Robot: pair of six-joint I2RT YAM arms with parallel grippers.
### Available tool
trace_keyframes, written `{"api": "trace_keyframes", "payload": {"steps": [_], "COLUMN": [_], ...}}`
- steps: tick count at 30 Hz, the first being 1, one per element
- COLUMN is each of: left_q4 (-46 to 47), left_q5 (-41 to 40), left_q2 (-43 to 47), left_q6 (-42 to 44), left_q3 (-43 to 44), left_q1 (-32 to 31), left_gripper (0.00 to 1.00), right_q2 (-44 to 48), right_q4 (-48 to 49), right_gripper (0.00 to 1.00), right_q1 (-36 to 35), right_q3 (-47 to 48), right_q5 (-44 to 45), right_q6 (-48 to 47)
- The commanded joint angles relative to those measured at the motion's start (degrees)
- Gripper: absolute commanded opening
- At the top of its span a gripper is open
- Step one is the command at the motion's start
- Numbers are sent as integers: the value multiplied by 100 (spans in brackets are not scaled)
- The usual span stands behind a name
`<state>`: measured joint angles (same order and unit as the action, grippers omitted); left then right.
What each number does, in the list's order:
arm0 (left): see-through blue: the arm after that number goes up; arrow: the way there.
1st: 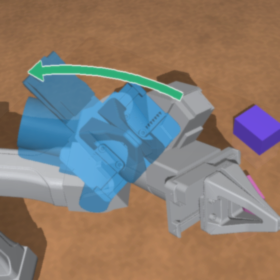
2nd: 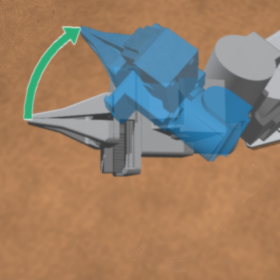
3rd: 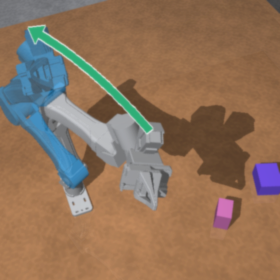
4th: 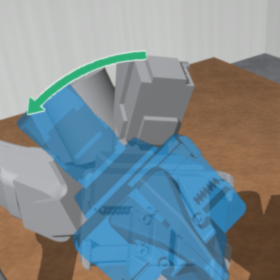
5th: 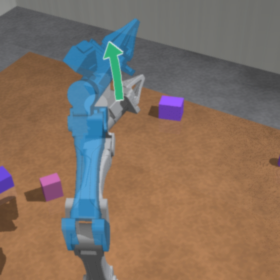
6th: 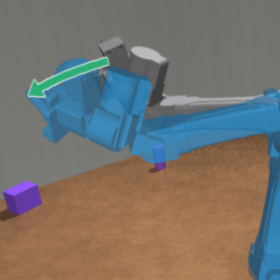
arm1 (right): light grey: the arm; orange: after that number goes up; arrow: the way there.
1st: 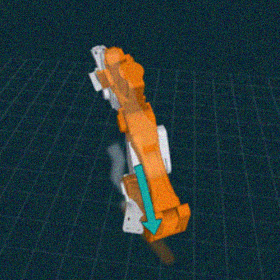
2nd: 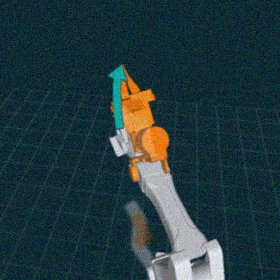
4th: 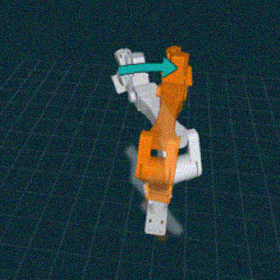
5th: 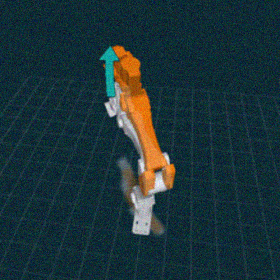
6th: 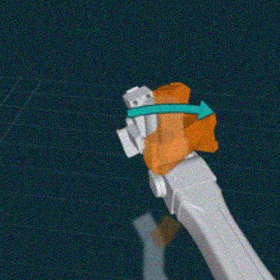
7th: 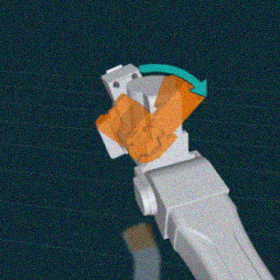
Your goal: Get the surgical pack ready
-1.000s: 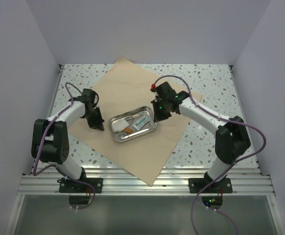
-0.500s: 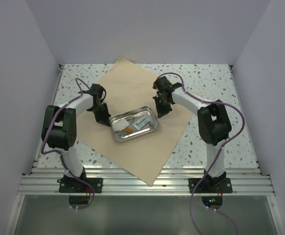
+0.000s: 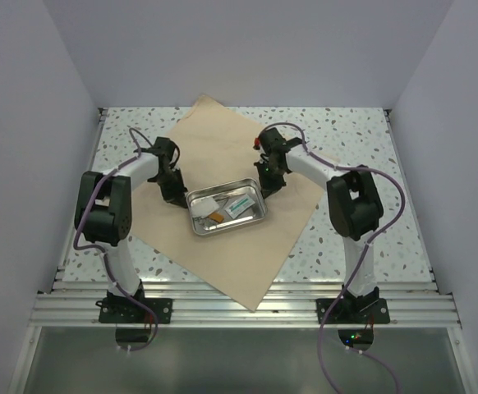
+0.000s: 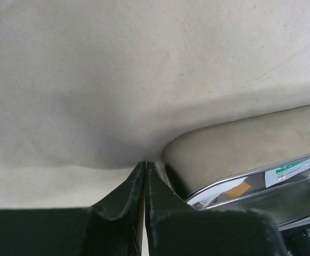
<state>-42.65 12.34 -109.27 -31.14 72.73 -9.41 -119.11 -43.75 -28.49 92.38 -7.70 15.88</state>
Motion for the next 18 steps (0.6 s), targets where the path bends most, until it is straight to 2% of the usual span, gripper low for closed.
{"api": "trace_keyframes", "payload": {"steps": [1,6,12,13,15,18], "left_q4": [55,-32,-147,-147,-147,-156], "left_q5": [102,-38,-293,-346,-381,-522], "left_q2": [-112,-129,99,195,318,582], "left_q6": [-217,-235,-218,-209,-191,-95], "left_q3": [321,391,190,128,-65,-276], "left_q1": [-43,-35,-8,0,36,106], "left_gripper": [6,9,19,20,21,22], "right_q2": [-60,-209,-165,-139,9,395], "right_q4": [-107,-213,-485,-555,-784,-829], "right_gripper": [0,0,1,9,15,29], "right_q1": [1,10,54,89,107,116], "right_q3": [386,632,904,957,1080,845], "right_q5": [-258,-258,418,506,753,1007], "right_q6": [-85,-103,-120,-129,-181,-270]}}
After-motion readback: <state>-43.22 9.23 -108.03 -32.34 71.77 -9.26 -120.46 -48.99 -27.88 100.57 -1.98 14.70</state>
